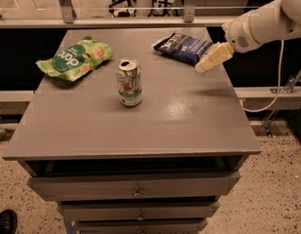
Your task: Move blue chip bag near 7up can
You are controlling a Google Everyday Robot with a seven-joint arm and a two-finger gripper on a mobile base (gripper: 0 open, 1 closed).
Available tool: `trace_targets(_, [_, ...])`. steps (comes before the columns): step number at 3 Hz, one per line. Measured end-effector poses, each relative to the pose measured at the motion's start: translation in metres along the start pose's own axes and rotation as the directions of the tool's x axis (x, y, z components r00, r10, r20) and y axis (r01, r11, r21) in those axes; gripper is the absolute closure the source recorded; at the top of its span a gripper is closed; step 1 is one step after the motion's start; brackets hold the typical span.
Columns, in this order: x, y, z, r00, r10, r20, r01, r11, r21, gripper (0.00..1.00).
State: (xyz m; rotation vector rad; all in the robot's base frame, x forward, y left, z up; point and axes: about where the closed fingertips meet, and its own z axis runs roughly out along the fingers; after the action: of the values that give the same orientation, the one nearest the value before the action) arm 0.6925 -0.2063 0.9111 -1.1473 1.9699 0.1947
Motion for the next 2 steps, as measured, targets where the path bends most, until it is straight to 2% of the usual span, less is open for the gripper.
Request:
trace_targets(1, [0.007, -0.013, 0.038, 0.997, 0.070, 0.038, -0.070, 0.9975, 0.004, 0.00])
trace_targets(2, [0.016, -0.023, 0.065, 0.989, 0.137, 0.061, -0.138, 0.9904, 0.012, 0.00])
